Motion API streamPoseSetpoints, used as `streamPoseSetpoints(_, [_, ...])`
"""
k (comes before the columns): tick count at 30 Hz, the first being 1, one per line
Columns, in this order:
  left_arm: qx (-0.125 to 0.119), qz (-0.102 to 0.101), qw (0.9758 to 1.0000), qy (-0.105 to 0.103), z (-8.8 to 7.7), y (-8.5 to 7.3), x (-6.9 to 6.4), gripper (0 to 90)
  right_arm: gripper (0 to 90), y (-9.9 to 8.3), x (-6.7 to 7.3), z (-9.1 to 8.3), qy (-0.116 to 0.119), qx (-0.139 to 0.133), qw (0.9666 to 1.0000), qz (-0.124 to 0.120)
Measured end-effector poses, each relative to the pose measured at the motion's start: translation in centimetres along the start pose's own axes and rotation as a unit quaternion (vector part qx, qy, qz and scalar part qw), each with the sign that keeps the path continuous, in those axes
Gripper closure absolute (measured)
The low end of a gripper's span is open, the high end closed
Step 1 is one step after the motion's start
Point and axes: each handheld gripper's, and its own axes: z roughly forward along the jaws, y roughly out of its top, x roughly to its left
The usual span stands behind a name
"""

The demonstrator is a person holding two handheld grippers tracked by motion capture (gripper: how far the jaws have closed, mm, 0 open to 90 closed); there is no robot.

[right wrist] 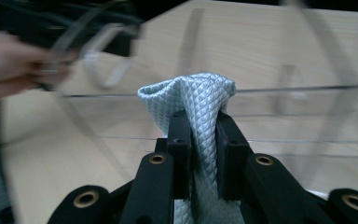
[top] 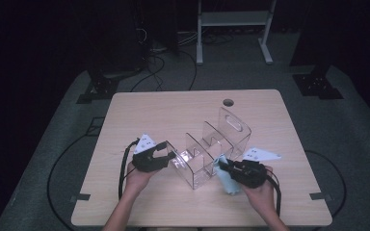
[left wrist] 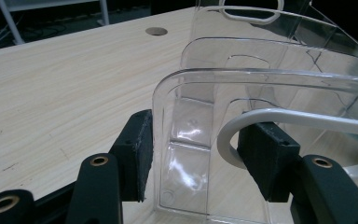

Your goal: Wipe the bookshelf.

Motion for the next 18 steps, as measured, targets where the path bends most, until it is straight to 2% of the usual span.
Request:
streamPoseSetpoints(3, [0.0, 0.002, 1.0, -0.001, 0.0, 0.0, 0.0, 45.8, 78.1, -0.1, 1.9, 0.7, 0.047, 0.0, 0.9988, -0.016])
streamPoseSetpoints(4, [0.0, 0.0, 1.0, 0.0, -0.1, 0.0, 0.0, 45.8, 78.1, -0.1, 2.5, 0.9, 0.048, 0.004, 0.9985, -0.027])
streamPoseSetpoints(6, [-0.001, -0.002, 1.0, -0.003, -0.1, 0.0, 0.2, 45.8, 78.2, 0.0, 2.9, 0.9, 0.032, 0.006, 0.9982, -0.05])
streamPoseSetpoints(9, [0.0, 0.005, 1.0, -0.001, -0.1, 0.0, 0.0, 45.8, 78.2, 0.0, 1.8, 0.5, 0.012, -0.001, 0.9994, -0.031])
streamPoseSetpoints(11, [0.0, 0.005, 1.0, -0.002, -0.1, 0.0, 0.1, 45.8, 78.2, -0.3, 0.8, 0.3, -0.008, -0.002, 0.9997, -0.021])
streamPoseSetpoints(13, [-0.001, 0.004, 1.0, -0.002, -0.1, 0.0, 0.1, 45.7, 78.2, -0.7, 0.1, 0.5, -0.018, 0.001, 0.9998, -0.009])
streamPoseSetpoints(18, [-0.001, 0.005, 1.0, -0.002, 0.0, 0.0, 0.0, 45.6, 78.3, -1.6, 0.0, 1.3, -0.034, 0.009, 0.9991, -0.022])
